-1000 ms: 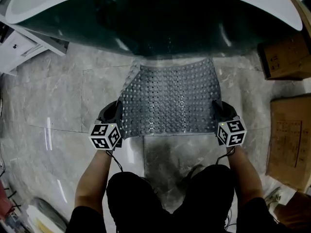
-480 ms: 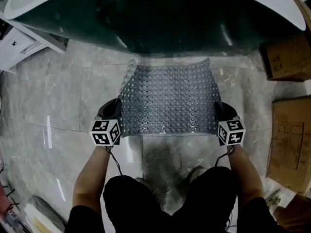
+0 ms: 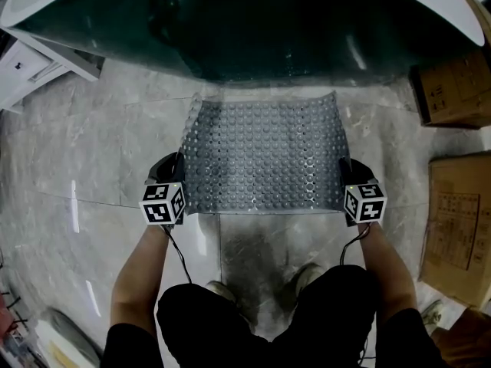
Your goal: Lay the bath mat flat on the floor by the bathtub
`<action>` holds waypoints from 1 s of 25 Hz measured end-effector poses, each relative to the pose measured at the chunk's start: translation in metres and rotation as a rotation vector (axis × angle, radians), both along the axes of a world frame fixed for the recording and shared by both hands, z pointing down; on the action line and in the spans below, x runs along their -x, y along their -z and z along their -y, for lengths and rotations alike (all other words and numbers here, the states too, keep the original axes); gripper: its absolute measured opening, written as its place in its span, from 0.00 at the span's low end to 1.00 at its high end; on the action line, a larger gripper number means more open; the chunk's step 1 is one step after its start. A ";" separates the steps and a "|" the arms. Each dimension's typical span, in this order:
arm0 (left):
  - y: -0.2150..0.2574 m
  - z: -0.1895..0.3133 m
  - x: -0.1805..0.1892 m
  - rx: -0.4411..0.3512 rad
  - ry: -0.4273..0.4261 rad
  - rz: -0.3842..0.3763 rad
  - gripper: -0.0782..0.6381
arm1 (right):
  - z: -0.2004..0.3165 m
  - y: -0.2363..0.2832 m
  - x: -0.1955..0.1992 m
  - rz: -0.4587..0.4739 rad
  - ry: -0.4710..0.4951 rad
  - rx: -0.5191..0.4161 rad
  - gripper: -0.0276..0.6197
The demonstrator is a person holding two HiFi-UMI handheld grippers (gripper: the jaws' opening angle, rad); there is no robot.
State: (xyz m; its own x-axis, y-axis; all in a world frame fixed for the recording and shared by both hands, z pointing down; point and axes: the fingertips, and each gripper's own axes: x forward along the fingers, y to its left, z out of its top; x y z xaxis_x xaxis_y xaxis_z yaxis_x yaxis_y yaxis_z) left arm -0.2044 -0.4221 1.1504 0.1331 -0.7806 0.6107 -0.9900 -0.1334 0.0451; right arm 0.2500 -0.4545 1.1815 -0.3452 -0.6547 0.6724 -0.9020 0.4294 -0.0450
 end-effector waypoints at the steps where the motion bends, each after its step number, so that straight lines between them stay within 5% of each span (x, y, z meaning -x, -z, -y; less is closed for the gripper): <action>1: 0.000 0.001 0.001 -0.004 0.002 0.008 0.16 | 0.001 -0.001 -0.002 -0.006 -0.003 -0.001 0.09; 10: 0.001 -0.002 0.000 -0.032 0.008 0.023 0.16 | 0.015 0.011 -0.008 -0.011 -0.038 -0.068 0.20; 25: 0.038 0.002 -0.015 -0.140 -0.082 0.028 0.16 | 0.019 0.029 0.018 0.012 0.018 -0.109 0.10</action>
State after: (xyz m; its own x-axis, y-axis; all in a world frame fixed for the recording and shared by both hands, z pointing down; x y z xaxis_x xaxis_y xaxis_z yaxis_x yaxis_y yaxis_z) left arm -0.1896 -0.4240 1.1123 0.1840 -0.8459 0.5007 -0.9763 -0.2165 -0.0071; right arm 0.2316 -0.4735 1.1523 -0.3652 -0.7173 0.5934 -0.8938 0.4484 -0.0081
